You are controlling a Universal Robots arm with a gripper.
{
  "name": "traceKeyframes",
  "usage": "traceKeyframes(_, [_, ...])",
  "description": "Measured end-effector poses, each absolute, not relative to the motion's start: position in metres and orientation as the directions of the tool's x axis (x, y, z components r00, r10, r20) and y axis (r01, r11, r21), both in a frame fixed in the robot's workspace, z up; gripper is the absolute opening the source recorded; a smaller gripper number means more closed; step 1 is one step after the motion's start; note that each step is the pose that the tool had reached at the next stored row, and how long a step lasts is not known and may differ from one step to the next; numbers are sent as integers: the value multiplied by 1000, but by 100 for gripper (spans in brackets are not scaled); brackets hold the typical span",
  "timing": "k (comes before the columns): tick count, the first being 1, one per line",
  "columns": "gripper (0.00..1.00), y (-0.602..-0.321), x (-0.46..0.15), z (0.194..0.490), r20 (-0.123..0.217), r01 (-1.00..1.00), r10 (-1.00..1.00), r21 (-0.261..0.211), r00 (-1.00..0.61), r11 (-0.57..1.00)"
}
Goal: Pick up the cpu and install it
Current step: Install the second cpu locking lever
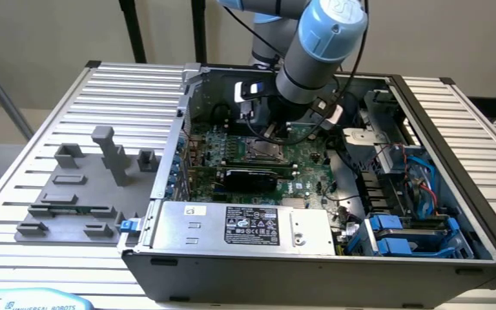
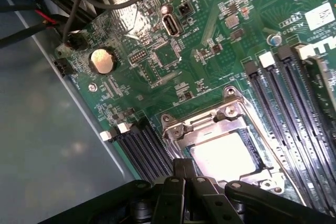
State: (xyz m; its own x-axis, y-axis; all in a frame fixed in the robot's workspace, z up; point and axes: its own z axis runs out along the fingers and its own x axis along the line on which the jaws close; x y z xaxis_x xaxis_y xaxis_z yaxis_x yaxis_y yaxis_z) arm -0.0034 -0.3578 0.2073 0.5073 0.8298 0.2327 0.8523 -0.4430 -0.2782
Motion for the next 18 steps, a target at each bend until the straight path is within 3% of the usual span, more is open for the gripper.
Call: traceKeyframes(18, [11, -368, -5, 212, 235, 852, 829, -281, 507, -442])
